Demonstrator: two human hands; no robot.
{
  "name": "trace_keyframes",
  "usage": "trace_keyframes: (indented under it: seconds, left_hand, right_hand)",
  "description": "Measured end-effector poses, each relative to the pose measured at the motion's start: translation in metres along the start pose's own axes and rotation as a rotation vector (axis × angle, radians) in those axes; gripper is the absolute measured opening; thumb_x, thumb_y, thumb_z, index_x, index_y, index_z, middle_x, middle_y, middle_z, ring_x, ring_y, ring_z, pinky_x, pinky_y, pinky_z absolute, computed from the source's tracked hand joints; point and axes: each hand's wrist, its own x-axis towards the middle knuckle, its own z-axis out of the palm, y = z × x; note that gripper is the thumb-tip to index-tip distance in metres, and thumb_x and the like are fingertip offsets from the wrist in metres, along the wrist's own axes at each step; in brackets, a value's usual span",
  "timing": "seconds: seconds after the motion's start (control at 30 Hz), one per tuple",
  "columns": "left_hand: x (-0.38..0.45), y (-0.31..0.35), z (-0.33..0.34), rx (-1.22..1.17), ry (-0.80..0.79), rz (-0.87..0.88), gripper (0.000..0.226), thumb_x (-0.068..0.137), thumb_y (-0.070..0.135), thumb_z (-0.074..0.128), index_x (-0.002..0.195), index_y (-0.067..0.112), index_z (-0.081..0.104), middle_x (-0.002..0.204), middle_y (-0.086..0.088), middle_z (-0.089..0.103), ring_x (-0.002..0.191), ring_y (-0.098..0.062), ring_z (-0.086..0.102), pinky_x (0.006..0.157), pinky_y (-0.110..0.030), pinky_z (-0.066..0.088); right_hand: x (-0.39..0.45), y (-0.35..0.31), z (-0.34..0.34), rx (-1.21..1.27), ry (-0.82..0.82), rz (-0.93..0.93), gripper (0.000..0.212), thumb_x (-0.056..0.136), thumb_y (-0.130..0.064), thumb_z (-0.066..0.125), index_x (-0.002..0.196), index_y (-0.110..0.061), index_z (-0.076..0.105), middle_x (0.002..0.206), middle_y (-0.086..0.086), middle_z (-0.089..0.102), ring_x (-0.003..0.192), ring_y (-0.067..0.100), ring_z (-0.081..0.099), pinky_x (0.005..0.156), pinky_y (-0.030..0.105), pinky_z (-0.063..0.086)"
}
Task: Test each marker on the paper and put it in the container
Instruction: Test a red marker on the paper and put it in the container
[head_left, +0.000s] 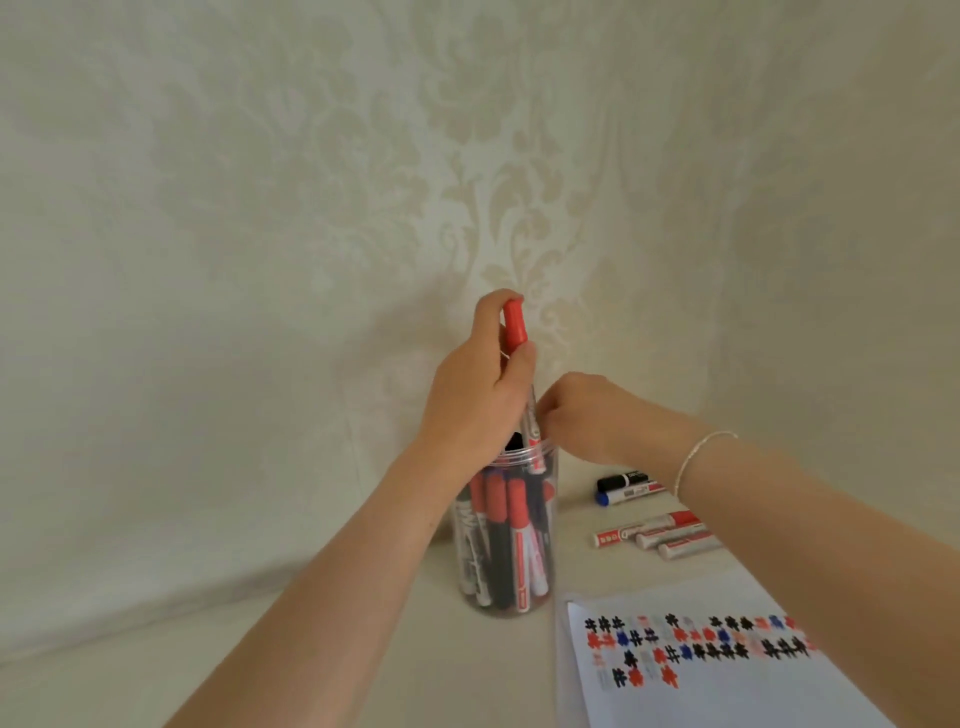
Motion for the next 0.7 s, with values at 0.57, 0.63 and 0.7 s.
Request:
trace_keyframes:
  seconds: [0.57,0.63,0.7]
  left_hand:
    - [0.006,-0.028,-0.014,0.158,-0.254,-0.085,0.022,0.092,0.025,0.058,0.111,0.033,0.050,0.094,0.008,0.062,0.076,-0.014,0.067,0.075,-0.037,0.057]
    - [0.007,-0.026,-0.015,0.094,-0.251,-0.113,0.011,0.094,0.025,0.057,0.104,0.029,0.055,0.089,0.006,0.065,0.070,-0.013,0.069,0.072,-0.036,0.059]
    - [0.009,-0.023,-0.014,0.037,-0.290,-0.136,0.008,0.096,0.023,0.054,0.102,0.021,0.058,0.085,0.003,0.068,0.067,-0.010,0.070,0.072,-0.036,0.060]
  right_hand:
    - [0.015,0.000,-0.013,0.115,-0.461,0.038,0.036,0.095,-0.018,0.038,0.123,-0.004,0.055,0.128,0.013,0.057,0.092,0.028,0.070,0.091,0.039,0.054]
    - [0.015,0.000,-0.013,0.119,-0.409,0.014,0.033,0.093,-0.012,0.042,0.122,0.000,0.054,0.122,0.013,0.059,0.090,0.030,0.071,0.089,0.038,0.055]
    - [0.015,0.000,-0.017,0.122,-0.327,-0.020,0.031,0.090,-0.010,0.048,0.119,-0.002,0.056,0.113,0.010,0.061,0.089,0.029,0.071,0.087,0.038,0.056]
